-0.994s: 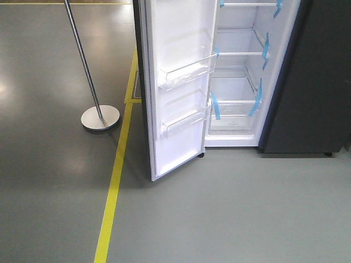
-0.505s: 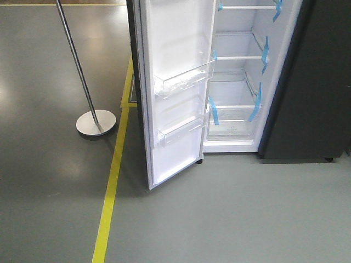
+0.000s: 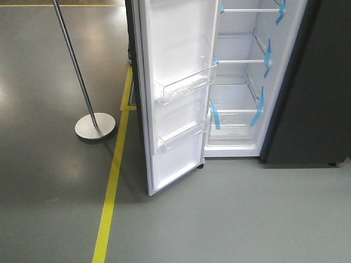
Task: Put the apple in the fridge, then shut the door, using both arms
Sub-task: 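Drive closer to the refrigerator shelves, apple in right gripper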
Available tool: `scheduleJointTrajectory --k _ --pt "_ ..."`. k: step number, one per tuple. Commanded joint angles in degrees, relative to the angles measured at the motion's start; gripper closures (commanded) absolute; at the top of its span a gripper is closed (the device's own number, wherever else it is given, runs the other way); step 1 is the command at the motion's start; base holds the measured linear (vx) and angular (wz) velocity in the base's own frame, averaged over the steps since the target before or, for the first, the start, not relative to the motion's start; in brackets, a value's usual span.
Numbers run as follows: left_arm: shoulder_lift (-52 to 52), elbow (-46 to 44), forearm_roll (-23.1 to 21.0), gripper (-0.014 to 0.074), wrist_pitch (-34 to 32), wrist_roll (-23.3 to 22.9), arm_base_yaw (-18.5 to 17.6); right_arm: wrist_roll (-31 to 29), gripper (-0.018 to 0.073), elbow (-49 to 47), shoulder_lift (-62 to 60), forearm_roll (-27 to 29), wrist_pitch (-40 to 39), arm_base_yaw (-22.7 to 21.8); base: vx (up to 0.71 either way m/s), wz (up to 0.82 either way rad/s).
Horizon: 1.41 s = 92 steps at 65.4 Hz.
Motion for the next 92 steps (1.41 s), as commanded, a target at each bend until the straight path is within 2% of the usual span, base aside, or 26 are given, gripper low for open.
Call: scheduleJointTrajectory --k 1,92 --pt "-0.88 -0.97 -0.52 0.0603 -4.05 -0.3 0.01 -0.25 0.0336 -1.15 0.31 1.44 -4.52 -0.17 0.07 0.01" --pt "-0.88 -0.97 -0.52 0.0603 -4.05 -0.3 0.01 -0.25 0.0336 -1.15 0.31 1.44 -4.52 -0.17 0.08 0.01"
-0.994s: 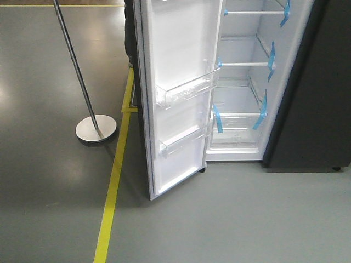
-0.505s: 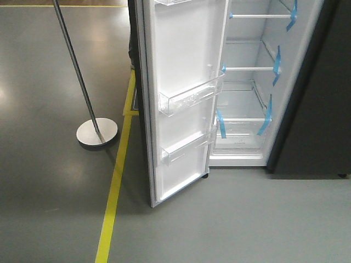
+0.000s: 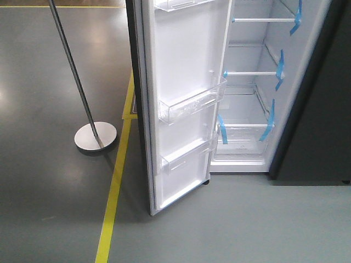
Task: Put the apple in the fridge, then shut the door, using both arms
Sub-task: 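Drive closer to the refrigerator shelves, apple in right gripper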
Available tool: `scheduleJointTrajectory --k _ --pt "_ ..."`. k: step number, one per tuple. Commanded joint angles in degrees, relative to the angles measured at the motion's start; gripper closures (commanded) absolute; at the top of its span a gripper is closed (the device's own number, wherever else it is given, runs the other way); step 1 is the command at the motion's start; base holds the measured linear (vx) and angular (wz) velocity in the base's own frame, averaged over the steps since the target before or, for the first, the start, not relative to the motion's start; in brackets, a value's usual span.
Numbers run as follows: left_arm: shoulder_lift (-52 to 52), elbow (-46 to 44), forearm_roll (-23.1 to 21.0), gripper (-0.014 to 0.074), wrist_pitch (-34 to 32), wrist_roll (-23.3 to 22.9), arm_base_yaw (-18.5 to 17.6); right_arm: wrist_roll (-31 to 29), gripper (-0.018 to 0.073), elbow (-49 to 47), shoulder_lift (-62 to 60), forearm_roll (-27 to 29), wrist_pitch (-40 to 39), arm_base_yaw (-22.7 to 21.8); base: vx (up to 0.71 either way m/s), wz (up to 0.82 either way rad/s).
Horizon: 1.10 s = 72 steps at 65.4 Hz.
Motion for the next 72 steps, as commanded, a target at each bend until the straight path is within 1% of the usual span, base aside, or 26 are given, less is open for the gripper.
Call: scheduleJointTrajectory --k 1,72 --pt "-0.88 -0.97 -0.52 0.0603 -4.05 -0.3 0.01 -0.25 0.0336 -1.15 0.31 1.44 -4.52 -0.17 0.09 0.0" --pt "-0.88 -0.97 -0.52 0.0603 -4.05 -0.3 0.01 -0.25 0.0336 -1.15 0.31 1.44 -4.52 -0.17 0.1 -0.02"
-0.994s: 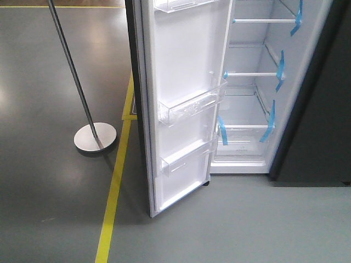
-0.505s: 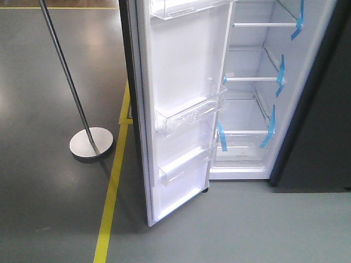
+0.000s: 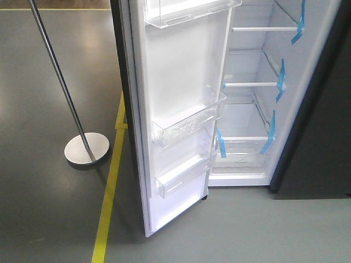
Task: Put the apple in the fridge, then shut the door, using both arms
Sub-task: 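Drive closer to the refrigerator shelves, apple in right gripper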
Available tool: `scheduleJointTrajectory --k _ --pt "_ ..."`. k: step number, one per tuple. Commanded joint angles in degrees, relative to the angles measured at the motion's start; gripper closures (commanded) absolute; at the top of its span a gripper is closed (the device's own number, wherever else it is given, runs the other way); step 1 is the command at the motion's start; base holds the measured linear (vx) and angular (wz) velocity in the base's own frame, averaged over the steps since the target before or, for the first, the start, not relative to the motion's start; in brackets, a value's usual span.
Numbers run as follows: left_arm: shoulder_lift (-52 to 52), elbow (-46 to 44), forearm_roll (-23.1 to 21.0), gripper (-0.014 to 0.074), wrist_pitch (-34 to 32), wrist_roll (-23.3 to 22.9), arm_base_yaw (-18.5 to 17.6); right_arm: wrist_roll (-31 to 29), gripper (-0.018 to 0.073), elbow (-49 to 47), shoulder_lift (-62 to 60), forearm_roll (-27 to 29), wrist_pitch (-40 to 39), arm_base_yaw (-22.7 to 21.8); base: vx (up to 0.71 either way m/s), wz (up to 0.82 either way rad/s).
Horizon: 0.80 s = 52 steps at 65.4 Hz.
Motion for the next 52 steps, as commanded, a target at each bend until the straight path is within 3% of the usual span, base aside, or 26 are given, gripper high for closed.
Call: scheduleJointTrajectory --k 1,52 --pt "-0.88 -0.97 -0.52 0.0603 -4.05 -0.3 0.01 -0.25 0.0336 -1.15 0.31 1.44 -4.52 -0.17 0.1 0.0" --pt "-0.88 -0.97 -0.52 0.0603 -4.05 -0.3 0.01 -0.25 0.0336 -1.15 0.31 1.44 -4.52 -0.17 0.1 -0.01"
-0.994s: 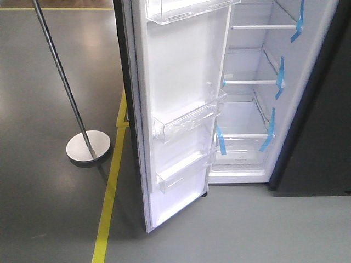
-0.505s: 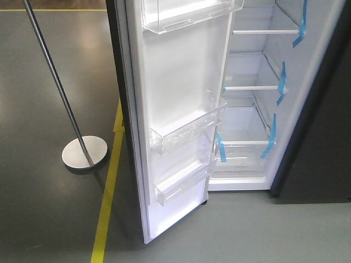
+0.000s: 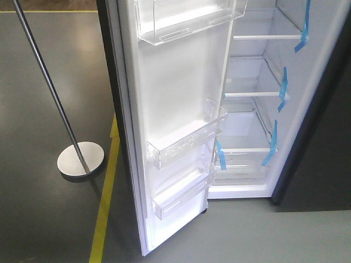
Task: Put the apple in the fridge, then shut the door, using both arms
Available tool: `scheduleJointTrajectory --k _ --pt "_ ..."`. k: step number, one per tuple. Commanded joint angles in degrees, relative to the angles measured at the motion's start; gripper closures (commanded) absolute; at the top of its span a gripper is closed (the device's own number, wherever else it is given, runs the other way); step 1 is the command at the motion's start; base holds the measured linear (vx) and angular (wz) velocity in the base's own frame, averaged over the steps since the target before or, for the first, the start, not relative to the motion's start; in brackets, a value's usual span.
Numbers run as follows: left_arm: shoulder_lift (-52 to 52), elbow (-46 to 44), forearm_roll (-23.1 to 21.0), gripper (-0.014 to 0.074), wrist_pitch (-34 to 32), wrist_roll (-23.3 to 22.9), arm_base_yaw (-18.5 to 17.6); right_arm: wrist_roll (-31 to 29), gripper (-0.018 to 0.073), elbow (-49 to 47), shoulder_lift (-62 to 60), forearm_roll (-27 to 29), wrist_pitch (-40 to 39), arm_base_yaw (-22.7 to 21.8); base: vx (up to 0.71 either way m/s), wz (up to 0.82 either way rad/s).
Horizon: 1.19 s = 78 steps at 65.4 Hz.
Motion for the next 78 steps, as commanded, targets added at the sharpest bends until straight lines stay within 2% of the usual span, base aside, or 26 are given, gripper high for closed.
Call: scheduleJointTrajectory --k 1,78 --pt "-0.88 -0.97 -0.52 0.0603 -4.05 -0.3 0.01 -0.25 0.0336 -1.15 0.31 1.44 -4.52 -0.17 0.09 -0.02" --pt "-0.88 -0.97 -0.52 0.0603 -4.05 -0.3 0.01 -0.25 0.0336 -1.15 0.31 1.44 -4.52 -0.17 0.08 -0.01"
